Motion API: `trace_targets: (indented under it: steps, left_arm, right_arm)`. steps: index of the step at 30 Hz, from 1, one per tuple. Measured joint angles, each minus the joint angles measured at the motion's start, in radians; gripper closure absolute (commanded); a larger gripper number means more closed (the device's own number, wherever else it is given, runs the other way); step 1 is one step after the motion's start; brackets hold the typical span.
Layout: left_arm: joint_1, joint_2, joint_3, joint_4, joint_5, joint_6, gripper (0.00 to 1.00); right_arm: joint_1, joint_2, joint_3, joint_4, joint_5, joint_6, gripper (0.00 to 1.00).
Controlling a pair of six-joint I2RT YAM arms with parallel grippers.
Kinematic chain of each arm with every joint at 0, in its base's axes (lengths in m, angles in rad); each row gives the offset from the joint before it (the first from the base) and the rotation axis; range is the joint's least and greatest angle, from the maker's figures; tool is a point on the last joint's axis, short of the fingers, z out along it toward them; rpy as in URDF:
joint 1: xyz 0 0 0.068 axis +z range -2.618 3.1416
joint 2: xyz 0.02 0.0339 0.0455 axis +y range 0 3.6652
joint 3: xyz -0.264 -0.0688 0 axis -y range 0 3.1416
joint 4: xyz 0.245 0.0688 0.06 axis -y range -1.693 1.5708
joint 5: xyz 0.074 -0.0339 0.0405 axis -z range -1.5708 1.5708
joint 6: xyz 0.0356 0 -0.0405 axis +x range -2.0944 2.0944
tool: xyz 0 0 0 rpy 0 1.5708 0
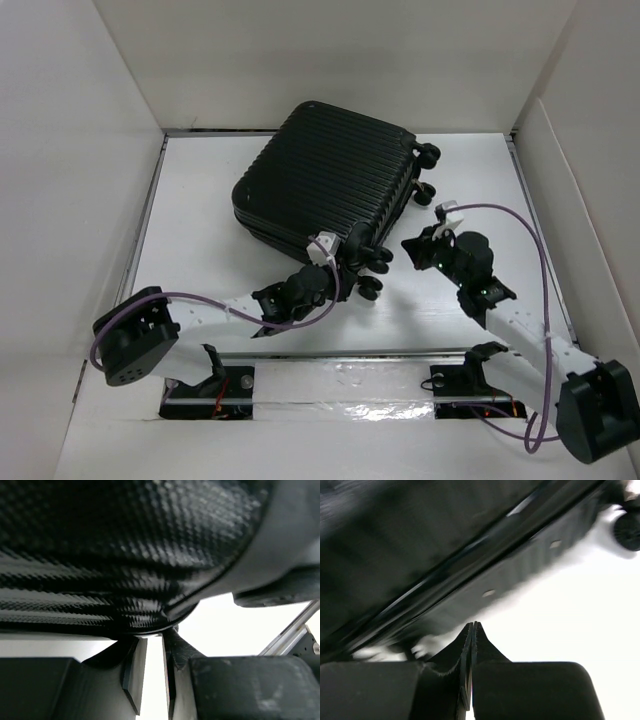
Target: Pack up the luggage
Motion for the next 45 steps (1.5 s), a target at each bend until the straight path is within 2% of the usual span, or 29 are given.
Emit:
trace_targets:
  steps: [3,7,8,11,16,24,33,37,38,41,45]
  left_arm:
    - [0.0,0.036,0.042,0.005,0.006,0.02,0.85]
    - [0.011,0.048,0.075,0.006,0.034,0.036,0.85]
    - [0.013,0.048,0.082,0.006,0.041,0.039,0.85]
    - [0.017,0.047,0.092,0.022,0.057,0.043,0.85]
    - [0.017,0.011,0.082,0.013,0.055,0.039,0.84]
    - [0.036,-0.23,-0.021,-0.068,-0.016,0.016,0.84]
    - [0.101,-0.257,-0.034,-0.114,-0.046,0.024,0.83]
    - [0.109,-0.221,-0.032,-0.11,-0.048,0.04,0.83]
    - [0.111,-0.21,-0.027,-0.109,-0.049,0.044,0.83]
    - [0.116,-0.174,-0.002,-0.1,-0.051,0.058,0.84]
    - [0.117,-0.146,0.029,-0.073,-0.052,0.081,0.84]
  right_arm:
    - [0.042,-0.097,-0.061,0.001,0.005,0.0,0.95]
    - [0.103,-0.137,-0.161,0.045,-0.011,0.014,0.87]
    - [0.121,-0.136,-0.193,0.067,-0.012,0.025,0.75]
    - [0.172,-0.134,-0.283,0.146,-0.009,0.054,0.56]
    - [0.254,-0.045,-0.307,0.292,0.024,0.043,0.5]
    - [0.347,0.136,-0.286,0.524,0.134,-0.013,0.46]
    - [0.385,0.232,-0.274,0.724,0.254,-0.072,0.47]
    - [0.393,0.28,-0.256,0.78,0.265,-0.087,0.53]
    - [0.396,0.296,-0.254,0.798,0.266,-0.088,0.62]
    - [0.406,0.336,-0.249,0.843,0.273,-0.088,0.82]
    - [0.439,0.365,-0.246,0.875,0.288,-0.076,0.99]
